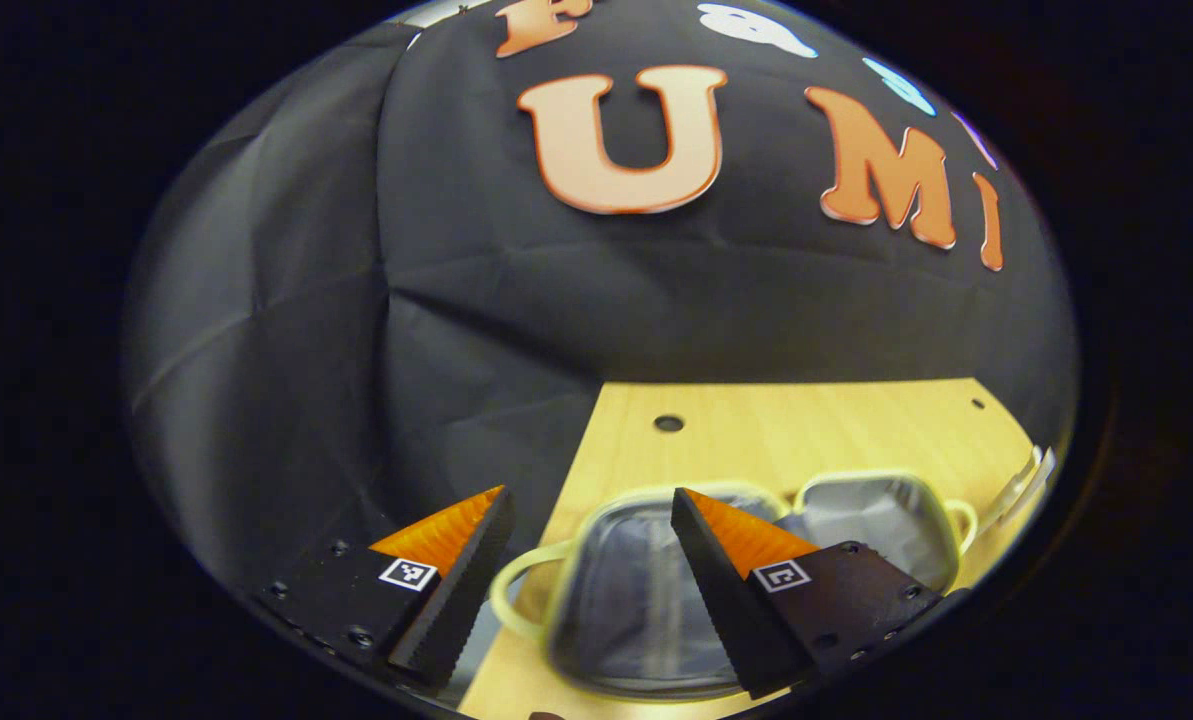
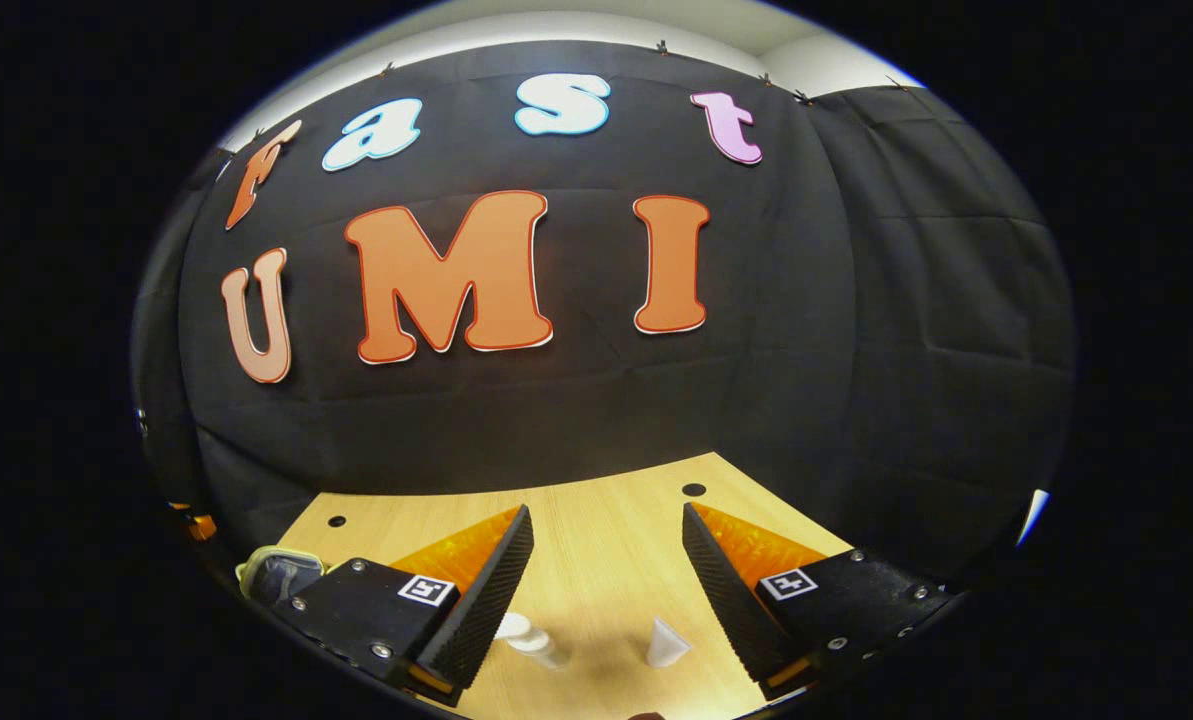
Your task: First open the suitcase, pack the skin care products into it, and then close the suitcase.
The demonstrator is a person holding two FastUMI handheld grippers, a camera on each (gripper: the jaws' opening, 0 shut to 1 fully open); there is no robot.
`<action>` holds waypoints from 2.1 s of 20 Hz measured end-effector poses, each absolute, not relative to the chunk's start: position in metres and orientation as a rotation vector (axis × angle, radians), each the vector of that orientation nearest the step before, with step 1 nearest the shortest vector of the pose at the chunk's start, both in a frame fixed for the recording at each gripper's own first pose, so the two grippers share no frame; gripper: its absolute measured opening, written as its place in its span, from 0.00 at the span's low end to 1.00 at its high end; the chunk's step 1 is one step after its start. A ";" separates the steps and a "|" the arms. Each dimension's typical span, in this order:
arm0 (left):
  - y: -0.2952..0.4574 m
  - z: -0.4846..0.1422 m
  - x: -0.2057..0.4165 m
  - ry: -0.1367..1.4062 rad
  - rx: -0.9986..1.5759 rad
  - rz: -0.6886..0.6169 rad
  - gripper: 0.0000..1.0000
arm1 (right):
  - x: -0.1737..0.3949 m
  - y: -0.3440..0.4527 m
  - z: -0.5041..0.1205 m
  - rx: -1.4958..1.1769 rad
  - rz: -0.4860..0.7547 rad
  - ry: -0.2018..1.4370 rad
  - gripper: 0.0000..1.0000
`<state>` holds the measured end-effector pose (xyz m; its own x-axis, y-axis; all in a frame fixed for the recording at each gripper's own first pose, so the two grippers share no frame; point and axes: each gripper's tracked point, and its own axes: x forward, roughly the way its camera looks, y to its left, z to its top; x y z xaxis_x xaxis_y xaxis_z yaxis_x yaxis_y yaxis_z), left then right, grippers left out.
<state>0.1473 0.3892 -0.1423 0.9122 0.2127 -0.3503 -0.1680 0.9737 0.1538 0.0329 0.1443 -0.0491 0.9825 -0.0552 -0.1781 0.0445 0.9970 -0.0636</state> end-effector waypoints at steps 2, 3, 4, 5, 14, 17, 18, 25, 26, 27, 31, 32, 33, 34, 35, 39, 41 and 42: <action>0.331 -0.108 0.156 0.274 0.086 0.157 0.98 | 0.035 0.127 -0.052 -0.075 -0.045 0.175 0.95; 0.303 -0.093 0.154 0.229 0.077 0.138 0.98 | 0.037 0.118 -0.054 -0.078 -0.039 0.175 0.95; 0.273 -0.083 0.150 0.193 0.077 0.116 0.98 | 0.038 0.111 -0.056 -0.079 -0.029 0.175 0.95; 0.250 -0.076 0.148 0.167 0.083 0.106 0.98 | 0.039 0.104 -0.060 -0.078 -0.021 0.182 0.95; 0.037 -0.104 0.118 0.110 0.131 -0.090 0.96 | 0.045 0.045 -0.092 -0.043 0.020 0.225 0.95; -0.013 -0.149 0.107 0.123 0.156 -0.132 0.96 | 0.048 0.032 -0.110 -0.049 0.026 0.244 0.95; -0.028 -0.166 0.100 0.144 0.161 -0.148 0.97 | 0.049 0.028 -0.117 -0.053 0.029 0.258 0.95; -0.092 -0.277 0.067 0.315 0.184 -0.276 0.97 | 0.051 0.003 -0.152 -0.051 0.023 0.311 0.96; -0.098 -0.292 0.067 0.332 0.190 -0.288 0.97 | 0.051 0.000 -0.158 -0.056 0.023 0.321 0.95; -0.105 -0.308 0.070 0.344 0.201 -0.295 0.98 | 0.051 -0.003 -0.163 -0.065 0.019 0.329 0.95; -0.123 -0.350 0.097 0.370 0.202 -0.281 0.98 | 0.048 -0.018 -0.177 -0.083 0.007 0.360 0.96; -0.123 -0.359 0.106 0.378 0.202 -0.268 0.97 | 0.048 -0.021 -0.180 -0.083 0.002 0.367 0.96; -0.124 -0.366 0.114 0.378 0.203 -0.254 0.98 | 0.048 -0.025 -0.183 -0.086 -0.005 0.373 0.95; -0.126 -0.372 0.123 0.381 0.199 -0.246 0.98 | 0.047 -0.028 -0.186 -0.089 -0.011 0.380 0.95; -0.128 -0.383 0.130 0.392 0.192 -0.233 0.98 | 0.045 -0.029 -0.189 -0.091 -0.015 0.387 0.95; -0.135 -0.406 0.146 0.431 0.201 -0.221 0.86 | 0.036 -0.029 -0.201 -0.097 -0.013 0.416 0.95; -0.140 -0.404 0.145 0.421 0.196 -0.228 0.62 | 0.031 -0.024 -0.202 -0.090 -0.002 0.417 0.95; -0.141 -0.406 0.149 0.426 0.188 -0.230 0.62 | 0.028 -0.020 -0.203 -0.086 0.007 0.419 0.95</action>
